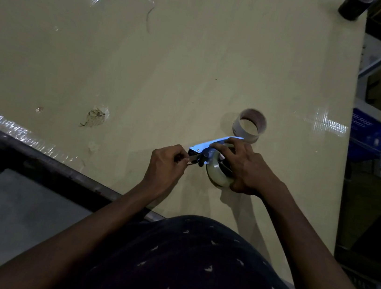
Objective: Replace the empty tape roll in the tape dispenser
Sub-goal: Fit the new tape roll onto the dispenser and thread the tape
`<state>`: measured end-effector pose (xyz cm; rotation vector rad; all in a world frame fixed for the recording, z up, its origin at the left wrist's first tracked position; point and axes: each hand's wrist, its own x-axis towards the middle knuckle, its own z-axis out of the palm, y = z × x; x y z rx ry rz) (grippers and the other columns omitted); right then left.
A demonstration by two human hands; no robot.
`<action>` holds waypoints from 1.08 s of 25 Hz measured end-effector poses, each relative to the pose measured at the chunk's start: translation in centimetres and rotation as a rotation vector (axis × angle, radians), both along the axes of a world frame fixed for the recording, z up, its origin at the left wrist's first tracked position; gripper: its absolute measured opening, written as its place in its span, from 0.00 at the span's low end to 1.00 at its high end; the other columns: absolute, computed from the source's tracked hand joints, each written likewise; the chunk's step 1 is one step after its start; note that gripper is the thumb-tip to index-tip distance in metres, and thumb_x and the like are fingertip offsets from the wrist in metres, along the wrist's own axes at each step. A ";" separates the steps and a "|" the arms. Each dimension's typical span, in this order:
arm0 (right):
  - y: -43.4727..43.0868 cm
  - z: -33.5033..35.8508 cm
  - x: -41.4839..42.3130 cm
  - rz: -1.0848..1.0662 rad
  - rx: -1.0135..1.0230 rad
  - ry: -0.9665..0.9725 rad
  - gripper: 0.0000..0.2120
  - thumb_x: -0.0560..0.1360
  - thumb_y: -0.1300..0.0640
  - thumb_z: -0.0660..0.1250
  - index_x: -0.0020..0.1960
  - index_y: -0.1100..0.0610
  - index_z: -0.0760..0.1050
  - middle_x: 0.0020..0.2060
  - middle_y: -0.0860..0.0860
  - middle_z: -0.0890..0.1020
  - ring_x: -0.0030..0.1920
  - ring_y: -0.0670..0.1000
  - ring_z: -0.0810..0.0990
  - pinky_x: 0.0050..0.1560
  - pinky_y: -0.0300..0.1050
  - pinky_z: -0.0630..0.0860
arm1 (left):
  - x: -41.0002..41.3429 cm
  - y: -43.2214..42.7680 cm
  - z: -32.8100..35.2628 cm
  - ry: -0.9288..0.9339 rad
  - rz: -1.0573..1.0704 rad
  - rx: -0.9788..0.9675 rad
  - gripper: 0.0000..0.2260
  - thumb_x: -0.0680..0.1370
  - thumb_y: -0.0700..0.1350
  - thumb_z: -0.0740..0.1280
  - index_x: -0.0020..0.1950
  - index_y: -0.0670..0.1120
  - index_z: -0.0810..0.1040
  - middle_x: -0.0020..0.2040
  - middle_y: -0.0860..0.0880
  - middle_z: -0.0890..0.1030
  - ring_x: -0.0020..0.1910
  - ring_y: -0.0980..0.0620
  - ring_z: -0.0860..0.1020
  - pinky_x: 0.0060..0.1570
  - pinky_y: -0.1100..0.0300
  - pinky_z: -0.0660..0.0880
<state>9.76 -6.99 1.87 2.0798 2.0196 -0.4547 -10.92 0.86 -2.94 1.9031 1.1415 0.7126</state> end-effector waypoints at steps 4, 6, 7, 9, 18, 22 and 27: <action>0.0 0.1 0.0 -0.005 -0.010 -0.052 0.47 0.60 0.60 0.70 0.74 0.44 0.53 0.72 0.52 0.61 0.64 0.62 0.65 0.43 0.52 0.75 | -0.3 0.2 -0.5 0.000 -0.018 0.012 0.04 0.70 0.36 0.71 0.37 0.43 0.80 0.31 0.49 0.80 0.30 0.56 0.75 0.33 0.70 0.67; -0.1 0.2 0.0 0.001 -0.013 -0.059 0.47 0.60 0.62 0.70 0.74 0.45 0.53 0.73 0.51 0.60 0.64 0.62 0.65 0.43 0.53 0.75 | -0.3 0.6 -0.8 0.017 -0.024 0.047 0.03 0.70 0.36 0.71 0.38 0.43 0.80 0.34 0.49 0.80 0.32 0.55 0.75 0.34 0.68 0.69; -0.1 0.2 0.0 0.006 -0.011 -0.062 0.47 0.60 0.62 0.69 0.74 0.45 0.53 0.73 0.50 0.60 0.64 0.61 0.65 0.43 0.54 0.76 | -0.2 0.7 -0.9 0.015 -0.029 0.067 0.03 0.70 0.36 0.71 0.39 0.43 0.80 0.35 0.49 0.80 0.33 0.55 0.76 0.35 0.66 0.70; -0.2 0.3 0.0 0.012 -0.003 -0.064 0.47 0.60 0.63 0.69 0.74 0.45 0.53 0.73 0.50 0.60 0.65 0.61 0.65 0.43 0.54 0.76 | -0.2 0.9 -1.0 -0.004 -0.031 0.070 0.03 0.70 0.35 0.71 0.40 0.43 0.81 0.38 0.48 0.81 0.35 0.54 0.77 0.37 0.64 0.72; 0.0 0.1 0.4 0.052 0.013 -0.078 0.44 0.60 0.63 0.67 0.73 0.47 0.55 0.74 0.50 0.60 0.68 0.59 0.63 0.42 0.53 0.75 | 0.4 1.1 -0.5 -0.012 0.027 -0.111 0.03 0.72 0.38 0.71 0.38 0.46 0.81 0.33 0.47 0.83 0.33 0.53 0.79 0.32 0.64 0.72; 0.0 0.0 0.5 0.054 0.021 -0.068 0.44 0.60 0.64 0.68 0.73 0.47 0.56 0.74 0.50 0.60 0.68 0.60 0.62 0.38 0.49 0.71 | 0.5 0.8 -0.4 -0.028 0.076 -0.133 0.04 0.70 0.37 0.71 0.37 0.45 0.81 0.32 0.49 0.82 0.33 0.56 0.79 0.30 0.69 0.72; 0.2 0.0 0.6 0.060 0.029 -0.066 0.44 0.60 0.64 0.69 0.73 0.48 0.56 0.74 0.50 0.60 0.68 0.60 0.62 0.37 0.48 0.67 | 0.6 0.9 -0.4 -0.053 0.094 -0.160 0.03 0.69 0.37 0.71 0.36 0.43 0.81 0.31 0.53 0.81 0.31 0.57 0.79 0.28 0.71 0.71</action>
